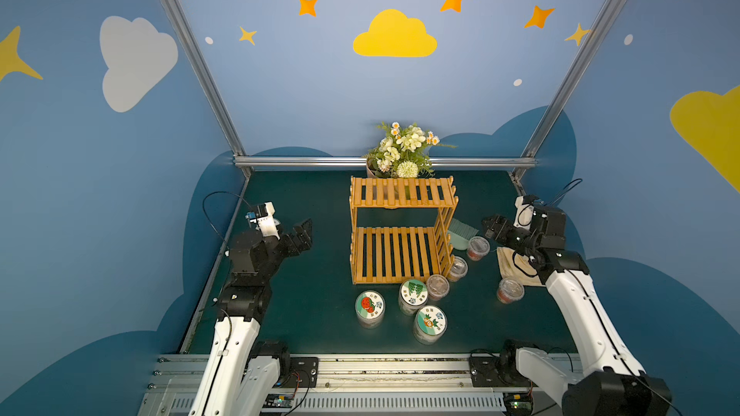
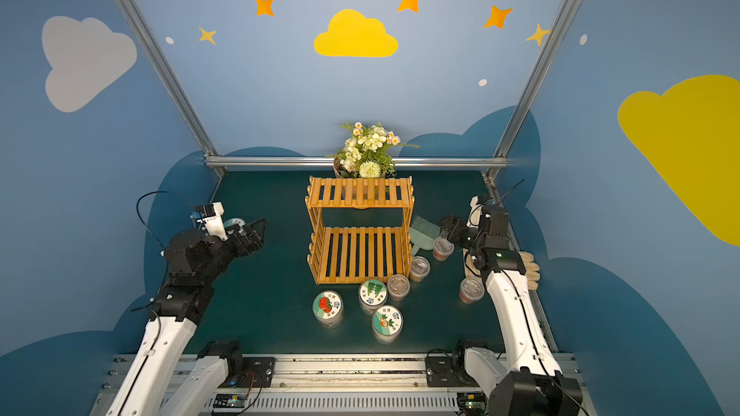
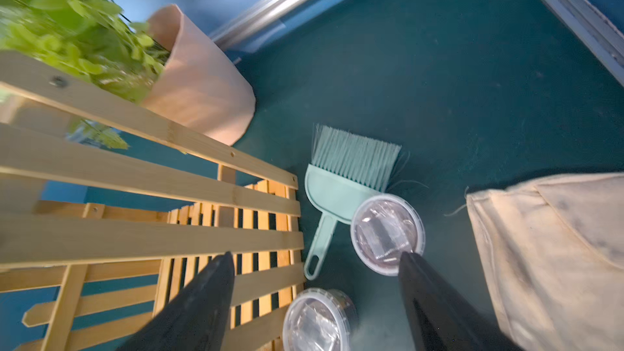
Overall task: Place the seed container on the shelf
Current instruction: Pick up the seed jar at the center of the board.
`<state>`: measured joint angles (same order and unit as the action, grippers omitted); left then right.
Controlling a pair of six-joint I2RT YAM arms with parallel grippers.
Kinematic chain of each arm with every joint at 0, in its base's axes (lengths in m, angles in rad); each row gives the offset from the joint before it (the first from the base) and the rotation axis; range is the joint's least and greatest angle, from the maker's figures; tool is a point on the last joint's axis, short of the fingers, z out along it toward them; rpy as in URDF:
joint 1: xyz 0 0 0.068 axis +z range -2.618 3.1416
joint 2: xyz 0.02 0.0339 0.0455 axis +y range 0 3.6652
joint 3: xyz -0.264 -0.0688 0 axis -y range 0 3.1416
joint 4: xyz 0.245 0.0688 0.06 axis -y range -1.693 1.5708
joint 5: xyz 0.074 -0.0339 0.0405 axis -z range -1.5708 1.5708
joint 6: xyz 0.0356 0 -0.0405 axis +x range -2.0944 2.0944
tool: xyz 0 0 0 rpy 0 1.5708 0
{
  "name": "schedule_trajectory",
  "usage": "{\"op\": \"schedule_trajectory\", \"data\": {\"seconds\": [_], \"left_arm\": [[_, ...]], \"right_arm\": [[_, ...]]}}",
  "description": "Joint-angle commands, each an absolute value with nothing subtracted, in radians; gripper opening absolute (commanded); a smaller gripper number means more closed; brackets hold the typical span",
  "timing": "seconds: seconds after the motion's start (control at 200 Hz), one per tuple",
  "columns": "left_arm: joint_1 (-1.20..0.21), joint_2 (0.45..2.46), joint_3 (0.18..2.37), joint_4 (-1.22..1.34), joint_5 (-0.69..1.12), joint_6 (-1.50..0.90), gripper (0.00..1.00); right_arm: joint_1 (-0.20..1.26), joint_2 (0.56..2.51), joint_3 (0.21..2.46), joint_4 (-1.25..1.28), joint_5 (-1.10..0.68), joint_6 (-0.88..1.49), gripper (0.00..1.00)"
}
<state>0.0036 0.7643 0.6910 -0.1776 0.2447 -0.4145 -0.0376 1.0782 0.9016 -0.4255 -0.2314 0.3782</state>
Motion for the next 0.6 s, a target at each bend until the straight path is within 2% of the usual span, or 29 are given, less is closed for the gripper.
{"op": "schedule_trajectory", "data": {"seconds": [0.0, 0.1, 0.28, 0.456, 0.596], "left_arm": [[-0.006, 0.875, 0.724, -0.222, 0.545, -0.494, 1.0], [-0.09, 0.957, 0.769, -0.262, 0.556, -0.467, 1.0], [-0.304, 0.944, 0.789, -0.359, 0.307, -0.416, 1.0], [-0.434, 0.828, 0.755, -0.415, 0.206, -0.457, 1.0], [-0.593, 0.776, 0.759, -0.452, 0.15, -0.464, 1.0]], "right_arm": [[-0.041, 1.13, 0.942, -0.611, -0.204, 0.344, 0.78], [-0.038, 1.161, 0.951, -0.634, -0.2, 0.327, 0.75], [0.016, 1.158, 0.968, -0.71, -0.273, 0.33, 0.72], [0.097, 1.021, 0.868, -0.752, -0.256, 0.366, 0.7], [0.113, 0.904, 0.748, -0.724, -0.21, 0.368, 0.72]]}}
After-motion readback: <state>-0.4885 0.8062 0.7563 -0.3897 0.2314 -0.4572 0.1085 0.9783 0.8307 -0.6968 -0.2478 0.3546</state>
